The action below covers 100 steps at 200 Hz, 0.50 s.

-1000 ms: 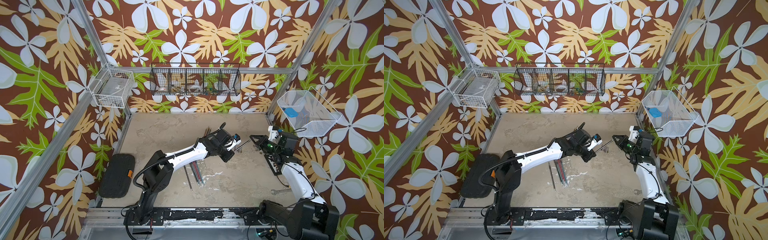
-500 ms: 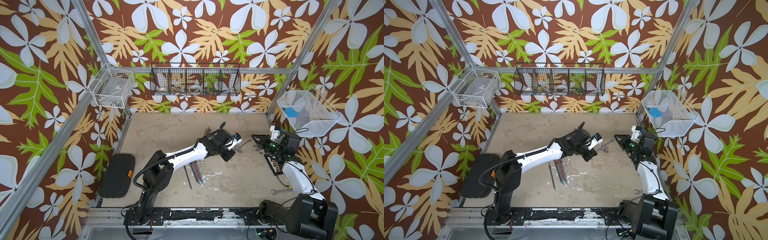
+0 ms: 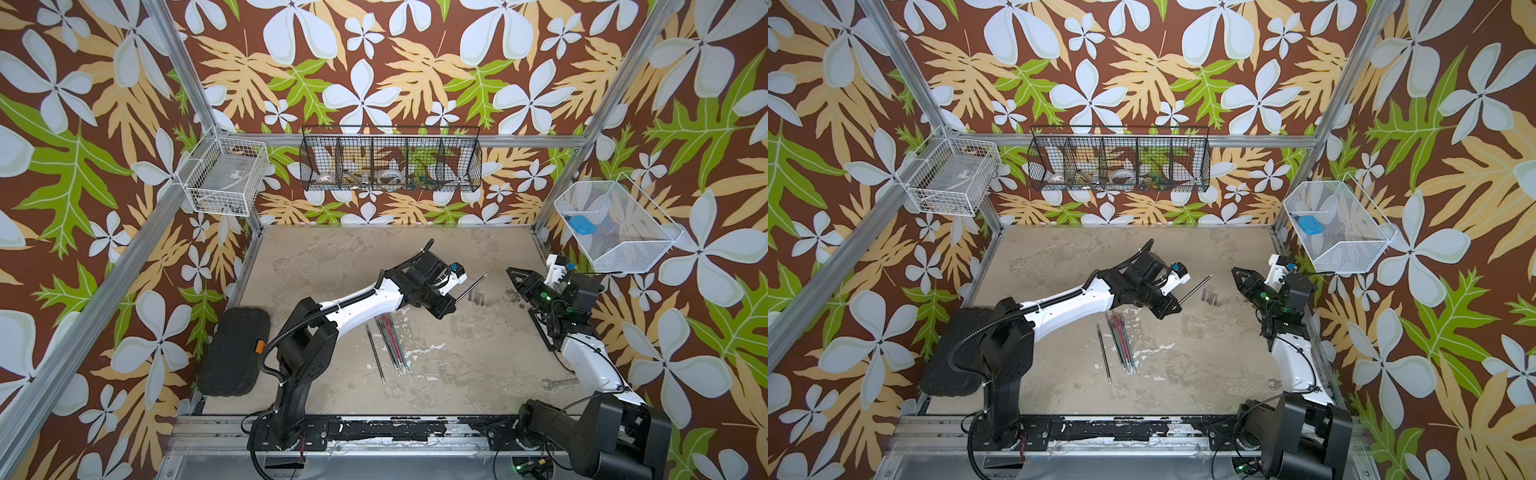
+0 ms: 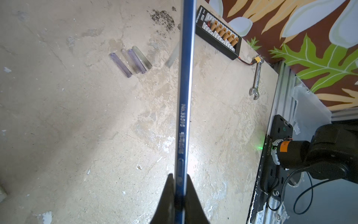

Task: Remove the protective cover of the pencils
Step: Pick up the protective sleeve from the center of the board.

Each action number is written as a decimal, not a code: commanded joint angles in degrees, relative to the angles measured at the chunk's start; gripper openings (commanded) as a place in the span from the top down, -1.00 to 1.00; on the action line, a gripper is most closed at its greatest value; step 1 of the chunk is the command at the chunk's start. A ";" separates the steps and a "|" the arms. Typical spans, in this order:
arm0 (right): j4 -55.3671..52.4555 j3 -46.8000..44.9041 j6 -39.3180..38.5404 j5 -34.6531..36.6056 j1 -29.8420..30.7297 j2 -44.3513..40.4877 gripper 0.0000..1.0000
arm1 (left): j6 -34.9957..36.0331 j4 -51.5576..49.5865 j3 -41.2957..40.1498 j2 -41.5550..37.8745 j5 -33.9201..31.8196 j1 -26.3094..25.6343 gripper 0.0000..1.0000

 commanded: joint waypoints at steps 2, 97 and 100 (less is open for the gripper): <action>-2.80 -0.28 -4.08 2.94 0.00 -0.04 0.25 | -1.77 1.25 -0.14 -0.45 1.09 1.87 1.00; -16.32 -4.49 -8.94 26.22 10.14 0.06 0.02 | -3.77 1.37 0.24 -1.62 1.97 8.25 1.00; -15.98 -5.03 -8.81 26.13 10.54 -0.24 0.02 | -3.95 1.53 0.16 -1.74 2.25 8.44 1.00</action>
